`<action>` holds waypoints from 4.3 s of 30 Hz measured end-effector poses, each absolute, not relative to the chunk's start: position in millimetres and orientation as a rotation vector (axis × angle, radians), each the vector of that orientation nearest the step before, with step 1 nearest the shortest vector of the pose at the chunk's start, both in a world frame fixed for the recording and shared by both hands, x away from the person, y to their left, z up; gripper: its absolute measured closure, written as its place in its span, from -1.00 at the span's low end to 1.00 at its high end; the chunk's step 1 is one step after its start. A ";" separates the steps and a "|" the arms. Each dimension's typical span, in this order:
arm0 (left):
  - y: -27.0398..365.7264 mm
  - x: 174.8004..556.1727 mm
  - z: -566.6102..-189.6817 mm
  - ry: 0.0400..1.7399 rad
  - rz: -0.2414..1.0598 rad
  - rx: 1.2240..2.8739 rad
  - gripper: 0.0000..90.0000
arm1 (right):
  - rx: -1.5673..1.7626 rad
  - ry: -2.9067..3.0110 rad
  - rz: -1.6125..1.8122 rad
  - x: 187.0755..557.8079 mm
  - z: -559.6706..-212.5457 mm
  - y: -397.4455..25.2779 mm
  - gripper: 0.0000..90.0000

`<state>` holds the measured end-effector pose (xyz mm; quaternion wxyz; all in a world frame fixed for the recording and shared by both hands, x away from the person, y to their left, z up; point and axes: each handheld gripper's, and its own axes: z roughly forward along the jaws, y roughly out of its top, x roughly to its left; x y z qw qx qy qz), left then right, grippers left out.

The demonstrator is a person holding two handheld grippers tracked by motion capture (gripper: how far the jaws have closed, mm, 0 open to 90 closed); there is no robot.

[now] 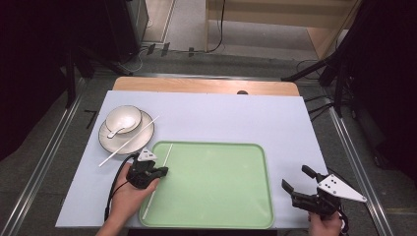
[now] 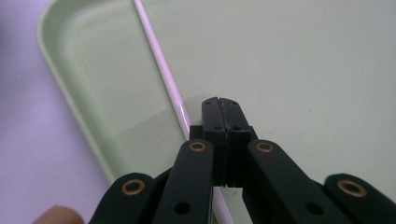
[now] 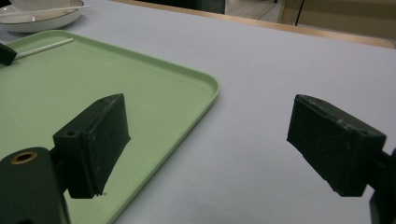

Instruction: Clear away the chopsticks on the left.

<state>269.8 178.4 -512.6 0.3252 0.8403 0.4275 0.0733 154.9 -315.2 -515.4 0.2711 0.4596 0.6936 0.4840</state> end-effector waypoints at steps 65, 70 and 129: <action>257.9 292.8 -474.5 1.108 0.413 2.102 -0.84 | 1.241 1.891 1.316 156.5 -517.5 -314.6 -0.71; 281.3 305.8 -475.0 1.242 0.547 2.039 -0.42 | 1.246 1.894 1.316 157.4 -518.5 -314.4 -0.71; 156.5 236.8 -509.6 1.079 0.034 2.162 0.88 | 1.253 1.887 1.324 157.5 -518.5 -317.7 -0.71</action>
